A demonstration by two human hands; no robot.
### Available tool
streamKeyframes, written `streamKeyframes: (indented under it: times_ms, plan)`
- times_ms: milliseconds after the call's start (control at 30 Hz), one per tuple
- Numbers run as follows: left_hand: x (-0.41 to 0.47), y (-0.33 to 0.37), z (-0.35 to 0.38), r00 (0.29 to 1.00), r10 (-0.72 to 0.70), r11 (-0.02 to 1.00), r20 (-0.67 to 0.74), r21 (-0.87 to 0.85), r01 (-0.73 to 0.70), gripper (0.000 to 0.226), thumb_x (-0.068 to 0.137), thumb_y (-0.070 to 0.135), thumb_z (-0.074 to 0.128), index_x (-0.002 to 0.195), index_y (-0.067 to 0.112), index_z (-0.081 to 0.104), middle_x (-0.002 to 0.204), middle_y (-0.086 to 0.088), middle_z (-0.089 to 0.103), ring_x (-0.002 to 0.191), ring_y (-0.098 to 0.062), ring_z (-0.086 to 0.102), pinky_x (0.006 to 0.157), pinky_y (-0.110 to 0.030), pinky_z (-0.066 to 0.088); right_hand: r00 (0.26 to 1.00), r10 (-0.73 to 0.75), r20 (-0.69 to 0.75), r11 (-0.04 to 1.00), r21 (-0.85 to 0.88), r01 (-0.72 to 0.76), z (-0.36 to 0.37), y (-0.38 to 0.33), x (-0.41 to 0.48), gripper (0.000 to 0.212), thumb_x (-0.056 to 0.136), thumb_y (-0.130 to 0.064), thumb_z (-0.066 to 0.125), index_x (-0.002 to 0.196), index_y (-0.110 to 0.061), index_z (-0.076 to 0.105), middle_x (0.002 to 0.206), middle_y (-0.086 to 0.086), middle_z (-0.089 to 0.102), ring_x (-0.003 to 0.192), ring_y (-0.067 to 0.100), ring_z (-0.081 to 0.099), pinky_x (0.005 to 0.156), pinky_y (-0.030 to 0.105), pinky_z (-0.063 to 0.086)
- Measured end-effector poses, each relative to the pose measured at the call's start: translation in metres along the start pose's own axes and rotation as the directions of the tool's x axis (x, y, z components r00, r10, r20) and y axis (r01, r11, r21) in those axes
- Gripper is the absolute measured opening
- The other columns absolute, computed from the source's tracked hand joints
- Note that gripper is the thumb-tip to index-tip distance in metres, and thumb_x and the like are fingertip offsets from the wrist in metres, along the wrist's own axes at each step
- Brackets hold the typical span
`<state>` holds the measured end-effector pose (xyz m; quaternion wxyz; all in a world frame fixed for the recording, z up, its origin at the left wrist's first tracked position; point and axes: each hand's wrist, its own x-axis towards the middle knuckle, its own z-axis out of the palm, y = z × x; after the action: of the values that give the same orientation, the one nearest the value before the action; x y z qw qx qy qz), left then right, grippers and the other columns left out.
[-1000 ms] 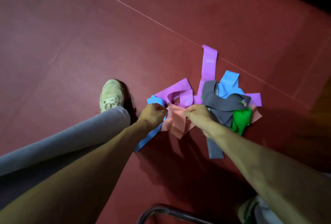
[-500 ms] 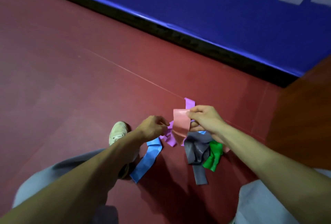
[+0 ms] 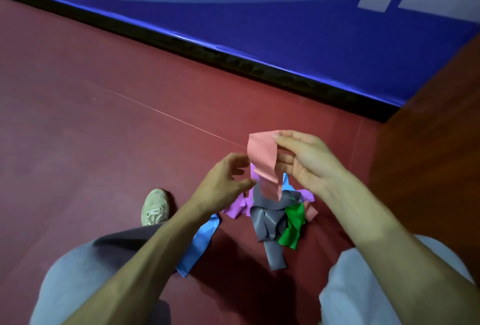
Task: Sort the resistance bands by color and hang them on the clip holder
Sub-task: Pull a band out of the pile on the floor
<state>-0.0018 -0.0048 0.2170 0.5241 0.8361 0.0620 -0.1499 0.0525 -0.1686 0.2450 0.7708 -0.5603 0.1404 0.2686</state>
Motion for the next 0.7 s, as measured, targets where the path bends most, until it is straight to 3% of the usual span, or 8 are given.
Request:
streamKeyframes:
  times_ms: [133,233,400,500,600,700]
  plan:
    - [0.013,0.010,0.007,0.995,0.002,0.999,0.104,0.047,-0.007,0.014,0.085,0.006,0.067,0.095,0.014,0.062,0.091,0.001,0.067,0.077,-0.008,0.060,0.061,-0.014,0.047,1.000,0.031,-0.004,0.995,0.095,-0.030,-0.008,-0.005,0.008,0.007,0.093,-0.006,0.055,0.097,-0.008,0.061,0.071,0.005,0.070,0.056,0.012,0.066,0.048,0.022,0.053]
    - [0.019,0.019,0.014,0.992,0.007,0.999,0.124,0.031,-0.011,0.016,0.086,0.009,0.068,0.075,0.017,0.059,0.067,0.003,0.063,0.061,-0.006,0.054,0.059,-0.017,0.043,0.998,0.036,-0.056,0.986,0.163,-0.026,-0.016,-0.011,0.014,0.009,0.093,-0.007,0.056,0.087,-0.012,0.061,0.064,0.001,0.069,0.052,0.010,0.065,0.046,0.020,0.052]
    - [0.025,0.026,0.018,0.996,0.037,0.999,0.087,0.032,-0.040,0.009,0.086,0.015,0.069,0.081,0.010,0.063,0.077,-0.003,0.069,0.067,-0.007,0.060,0.067,-0.021,0.048,0.974,0.100,-0.204,0.973,0.226,-0.053,-0.034,-0.013,0.022,0.008,0.092,-0.006,0.058,0.086,-0.010,0.060,0.072,0.005,0.065,0.051,0.013,0.067,0.045,0.022,0.052]
    - [0.025,0.027,0.016,0.998,0.049,0.995,0.037,0.086,-0.052,0.009,0.086,0.018,0.070,0.079,0.013,0.065,0.071,0.006,0.067,0.059,-0.001,0.056,0.058,-0.018,0.045,0.960,0.158,-0.232,0.972,0.206,-0.110,-0.043,-0.009,0.027,0.007,0.092,-0.005,0.057,0.085,-0.006,0.060,0.081,0.010,0.064,0.057,0.019,0.069,0.049,0.027,0.056]
    - [0.027,0.029,0.012,0.998,0.059,0.994,-0.021,0.094,-0.056,0.009,0.085,0.020,0.071,0.082,0.011,0.067,0.073,0.005,0.069,0.060,-0.005,0.057,0.056,-0.016,0.044,0.965,0.139,-0.221,0.990,0.019,-0.138,-0.044,-0.007,0.029,0.005,0.091,-0.008,0.059,0.093,-0.004,0.061,0.088,0.015,0.064,0.072,0.027,0.068,0.064,0.033,0.060]
    - [0.027,0.029,0.008,0.992,0.095,0.981,-0.087,0.175,-0.079,0.008,0.085,0.023,0.071,0.082,0.015,0.068,0.077,0.002,0.070,0.063,-0.006,0.057,0.059,-0.017,0.043,0.943,-0.024,-0.332,0.927,-0.359,-0.103,-0.043,0.001,0.031,0.002,0.088,-0.009,0.059,0.089,-0.011,0.059,0.085,0.013,0.067,0.073,0.030,0.070,0.076,0.043,0.059]
